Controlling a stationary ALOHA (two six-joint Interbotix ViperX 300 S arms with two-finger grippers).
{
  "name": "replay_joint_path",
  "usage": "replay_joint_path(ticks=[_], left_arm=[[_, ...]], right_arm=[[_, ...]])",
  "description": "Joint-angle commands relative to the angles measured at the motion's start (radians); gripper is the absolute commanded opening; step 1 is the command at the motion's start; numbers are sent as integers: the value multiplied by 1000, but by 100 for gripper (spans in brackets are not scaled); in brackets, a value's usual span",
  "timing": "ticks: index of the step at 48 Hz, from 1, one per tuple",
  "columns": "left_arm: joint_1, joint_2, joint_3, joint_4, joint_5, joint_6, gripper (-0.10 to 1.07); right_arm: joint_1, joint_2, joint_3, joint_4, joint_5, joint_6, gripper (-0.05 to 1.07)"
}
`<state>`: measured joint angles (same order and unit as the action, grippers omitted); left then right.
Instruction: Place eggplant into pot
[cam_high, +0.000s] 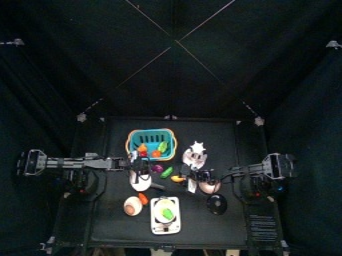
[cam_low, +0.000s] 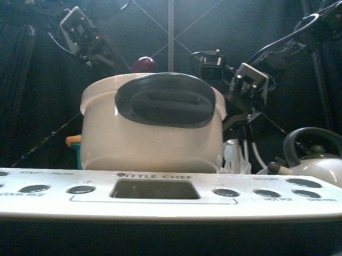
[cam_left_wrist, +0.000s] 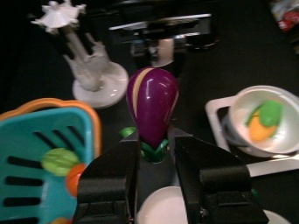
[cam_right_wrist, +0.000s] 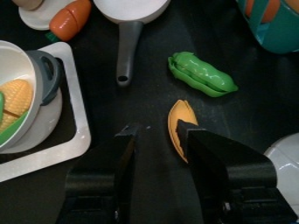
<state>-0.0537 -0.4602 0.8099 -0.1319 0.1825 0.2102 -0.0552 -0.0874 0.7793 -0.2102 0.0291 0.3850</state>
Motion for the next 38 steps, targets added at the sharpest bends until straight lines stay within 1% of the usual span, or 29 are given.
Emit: replay_joint_path(ticks=[1,5,8,11,19,28,33,38], left_arm=[[-69,15,2,-48,-31,5,60],[-124,40,-5,-71,-34,6,60],[-146,63,-23,-72,-43,3,60],[-164,104,-43,-77,-74,0,60],[-170,225,-104,-147,-80,3,60],[-216,288,-153,-160,-114,2,60],[-229,342,-175,-176,-107,2,60],[-229,371,-187,-192,-100,2,60]], right_arm=[[-3,-31,-21,-3,-9,-3,77],[-3,-28,-12,-2,-11,-3,77],[-2,-28,-9,-2,-9,-5,77],[-2,-25,-6,-3,-9,-6,77],[-2,-21,-3,-5,-6,3,77],[0,-20,-5,-5,-6,-3,77],[2,-14,-6,-5,-6,-5,77],[8,-9,-6,-5,-6,-6,77]])
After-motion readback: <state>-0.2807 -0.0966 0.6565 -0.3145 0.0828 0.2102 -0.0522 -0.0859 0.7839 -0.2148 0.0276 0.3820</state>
